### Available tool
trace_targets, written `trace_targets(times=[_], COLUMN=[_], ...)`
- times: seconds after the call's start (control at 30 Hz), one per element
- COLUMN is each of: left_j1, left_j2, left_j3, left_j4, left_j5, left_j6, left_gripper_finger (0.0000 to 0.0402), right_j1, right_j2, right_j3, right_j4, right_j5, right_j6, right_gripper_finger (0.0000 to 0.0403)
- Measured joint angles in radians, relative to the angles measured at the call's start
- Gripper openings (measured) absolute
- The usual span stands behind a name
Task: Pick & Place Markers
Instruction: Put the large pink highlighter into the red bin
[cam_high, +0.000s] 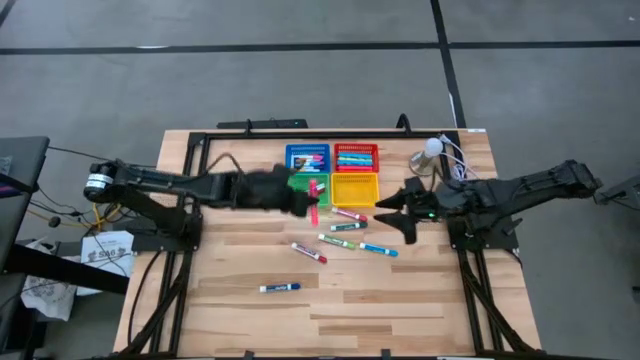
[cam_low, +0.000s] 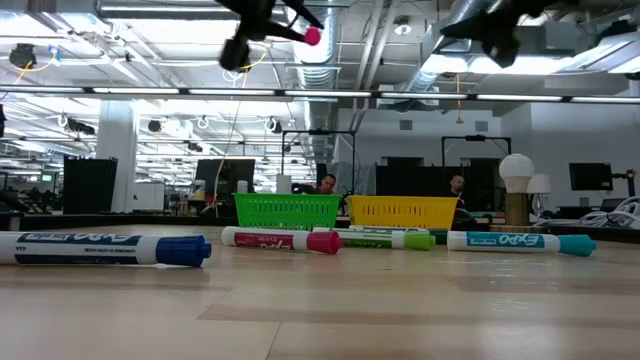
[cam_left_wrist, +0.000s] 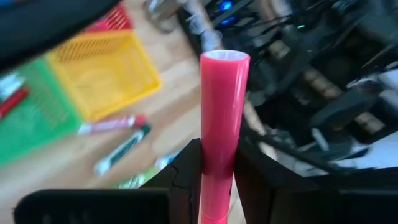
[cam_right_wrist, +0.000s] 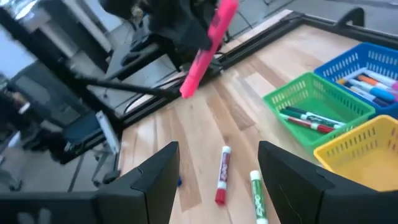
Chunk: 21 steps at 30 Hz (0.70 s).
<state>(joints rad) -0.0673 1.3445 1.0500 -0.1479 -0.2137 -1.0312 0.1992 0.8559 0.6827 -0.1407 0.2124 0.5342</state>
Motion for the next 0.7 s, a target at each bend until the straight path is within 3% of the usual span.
trace_targets(times=[0.23, 0.5, 0.7], left_j1=[0.144, 0.177, 0.182], left_j2=[0.000, 0.000, 0.000], left_j3=[0.000, 0.000, 0.000], left_j4=[0.090, 0.096, 0.097], left_j5=[0.176, 0.206, 0.205], left_j6=[0.083, 0.093, 0.108], left_gripper_finger=[0.0077, 0.0080, 0.0080], right_j1=[-0.148, -0.296, -0.355], right_j2=[0.141, 0.306, 0.429], right_j3=[0.000, 0.001, 0.053], right_j4=[0.181, 0.435, 0.501], right_j5=[-0.129, -0.282, -0.377], right_j6=[0.043, 0.049, 0.079], right_gripper_finger=[0.0239, 0.0265, 0.0267])
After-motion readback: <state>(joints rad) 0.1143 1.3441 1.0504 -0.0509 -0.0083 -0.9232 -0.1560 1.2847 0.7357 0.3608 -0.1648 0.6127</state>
